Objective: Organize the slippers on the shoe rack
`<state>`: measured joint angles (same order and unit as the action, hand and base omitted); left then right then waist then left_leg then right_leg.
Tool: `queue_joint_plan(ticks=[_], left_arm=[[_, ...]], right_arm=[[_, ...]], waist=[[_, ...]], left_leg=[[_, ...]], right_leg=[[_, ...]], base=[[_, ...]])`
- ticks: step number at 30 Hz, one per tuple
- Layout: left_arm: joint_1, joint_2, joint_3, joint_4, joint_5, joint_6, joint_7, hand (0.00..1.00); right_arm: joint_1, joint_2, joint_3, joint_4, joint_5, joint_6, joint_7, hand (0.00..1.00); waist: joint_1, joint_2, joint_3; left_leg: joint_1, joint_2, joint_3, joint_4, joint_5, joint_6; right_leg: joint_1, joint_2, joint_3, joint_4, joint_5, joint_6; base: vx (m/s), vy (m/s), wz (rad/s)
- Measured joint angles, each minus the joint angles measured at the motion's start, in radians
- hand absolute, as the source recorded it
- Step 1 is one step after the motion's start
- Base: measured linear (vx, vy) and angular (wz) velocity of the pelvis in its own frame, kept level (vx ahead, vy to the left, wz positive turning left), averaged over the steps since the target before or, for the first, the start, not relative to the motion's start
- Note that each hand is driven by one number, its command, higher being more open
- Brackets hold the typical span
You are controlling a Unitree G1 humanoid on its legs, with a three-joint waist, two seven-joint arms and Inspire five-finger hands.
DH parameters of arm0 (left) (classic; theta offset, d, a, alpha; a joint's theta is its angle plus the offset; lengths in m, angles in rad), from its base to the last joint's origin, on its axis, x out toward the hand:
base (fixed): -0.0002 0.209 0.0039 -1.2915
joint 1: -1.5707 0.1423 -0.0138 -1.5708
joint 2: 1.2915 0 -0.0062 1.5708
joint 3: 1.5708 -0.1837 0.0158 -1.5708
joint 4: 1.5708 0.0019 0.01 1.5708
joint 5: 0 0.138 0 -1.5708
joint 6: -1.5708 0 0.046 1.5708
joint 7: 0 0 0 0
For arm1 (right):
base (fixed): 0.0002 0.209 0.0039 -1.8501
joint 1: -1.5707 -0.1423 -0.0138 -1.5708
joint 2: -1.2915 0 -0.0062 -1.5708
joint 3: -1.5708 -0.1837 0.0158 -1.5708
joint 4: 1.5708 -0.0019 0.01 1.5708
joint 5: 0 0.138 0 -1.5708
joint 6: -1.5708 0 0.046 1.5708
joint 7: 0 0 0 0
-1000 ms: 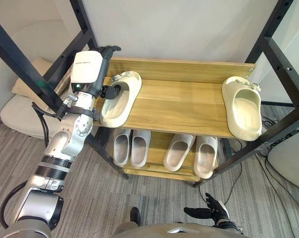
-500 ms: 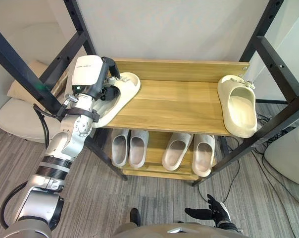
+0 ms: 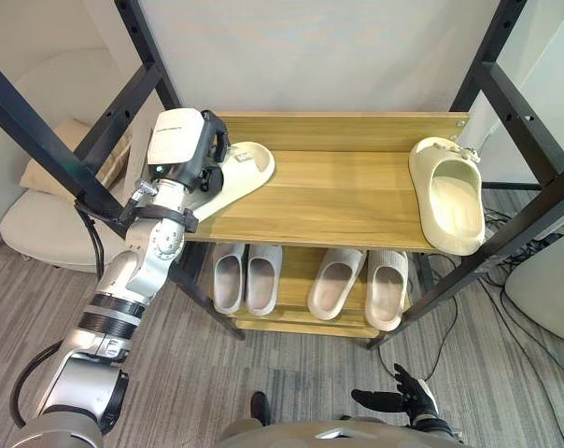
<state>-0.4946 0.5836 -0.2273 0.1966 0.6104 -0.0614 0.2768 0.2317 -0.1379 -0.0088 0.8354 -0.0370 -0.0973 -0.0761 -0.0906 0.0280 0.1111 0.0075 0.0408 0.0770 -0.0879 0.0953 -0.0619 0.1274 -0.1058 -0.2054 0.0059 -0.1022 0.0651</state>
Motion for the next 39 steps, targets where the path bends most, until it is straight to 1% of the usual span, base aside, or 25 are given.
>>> queue_joint_plan(ticks=[1, 4, 9, 11, 14, 18, 23, 29, 39], left_arm=[[-0.002, -0.006, -0.003, 0.000, -0.011, 0.001, 0.000, 0.00], [-0.010, -0.045, -0.007, 0.009, -0.066, 0.006, 0.000, 0.00], [-0.075, -0.084, -0.035, 0.072, -0.140, 0.011, 0.000, 0.00], [-0.096, -0.102, -0.035, 0.088, -0.165, 0.022, 0.001, 0.00], [-0.130, -0.119, -0.035, 0.113, -0.221, 0.032, 0.004, 0.00], [-0.149, -0.139, -0.035, 0.134, -0.296, 0.032, 0.004, 0.00], [-0.162, -0.166, -0.035, 0.170, -0.375, 0.032, 0.024, 0.00], [-0.196, -0.217, -0.035, 0.202, -0.466, 0.035, 0.052, 0.00], [-0.216, -0.288, -0.038, 0.202, -0.515, 0.043, 0.068, 0.00]], right_arm=[[0.000, 0.000, 0.000, -0.001, 0.000, 0.000, 0.000, 1.00], [0.001, -0.001, -0.003, -0.020, 0.000, 0.000, 0.000, 1.00], [0.011, -0.009, -0.014, -0.041, 0.005, 0.000, -0.002, 1.00], [0.015, -0.011, -0.019, -0.047, 0.022, 0.000, -0.003, 1.00], [0.023, -0.011, -0.019, -0.047, 0.039, 0.001, -0.011, 1.00], [0.026, -0.011, -0.019, -0.048, 0.039, 0.001, -0.013, 1.00], [0.026, -0.014, -0.019, -0.048, 0.039, 0.001, -0.013, 1.00], [0.027, -0.020, -0.018, -0.057, 0.040, 0.001, -0.015, 1.00], [0.023, -0.024, -0.009, -0.057, 0.042, 0.005, -0.016, 1.00]], waist=[[-0.002, 0.001, 0.000], [-0.024, 0.012, 0.006], [-0.032, 0.037, 0.015], [-0.044, 0.045, 0.019], [-0.053, 0.049, 0.020], [-0.060, 0.050, 0.021], [-0.061, 0.055, 0.023], [-0.061, 0.061, 0.038], [-0.061, 0.061, 0.044]], left_leg=[[0.000, 0.000, 0.000, 0.000, 0.000, 0.000], [0.000, 0.000, 0.003, 0.000, 0.000, 0.000], [-0.001, 0.003, 0.023, 0.000, 0.000, 0.000], [-0.005, 0.005, 0.028, 0.000, 0.000, 0.000], [-0.011, 0.007, 0.042, 0.000, 0.000, 0.000], [-0.014, 0.006, 0.047, 0.000, 0.000, 0.000], [-0.014, 0.007, 0.047, 0.000, 0.000, 0.000], [-0.018, 0.005, 0.042, -0.001, 0.002, 0.003], [-0.027, 0.003, 0.018, 0.000, 0.008, 0.006]], right_leg=[[0.000, 0.000, 0.000, 0.000, 0.000, 0.000], [-0.003, 0.000, 0.004, 0.002, 0.000, 0.000], [-0.015, 0.000, 0.025, 0.003, 0.004, 0.003], [-0.022, 0.001, 0.030, 0.005, 0.005, 0.003], [-0.037, 0.001, 0.044, 0.007, 0.007, 0.003], [-0.042, 0.000, 0.049, 0.006, 0.010, 0.004], [-0.043, 0.000, 0.048, 0.005, 0.015, 0.005], [-0.044, -0.001, 0.045, 0.005, 0.021, 0.009], [-0.037, -0.001, 0.020, 0.000, 0.021, 0.009]], base=[[0.00, 0.000, 0.00], [0.00, 0.000, -0.02], [0.00, 0.005, -0.12], [-0.01, 0.005, -0.06], [0.00, 0.008, -0.11], [0.00, 0.006, -0.05], [-0.03, 0.012, 0.00], [-0.04, 0.020, 0.02], [-0.01, 0.002, 0.07]])
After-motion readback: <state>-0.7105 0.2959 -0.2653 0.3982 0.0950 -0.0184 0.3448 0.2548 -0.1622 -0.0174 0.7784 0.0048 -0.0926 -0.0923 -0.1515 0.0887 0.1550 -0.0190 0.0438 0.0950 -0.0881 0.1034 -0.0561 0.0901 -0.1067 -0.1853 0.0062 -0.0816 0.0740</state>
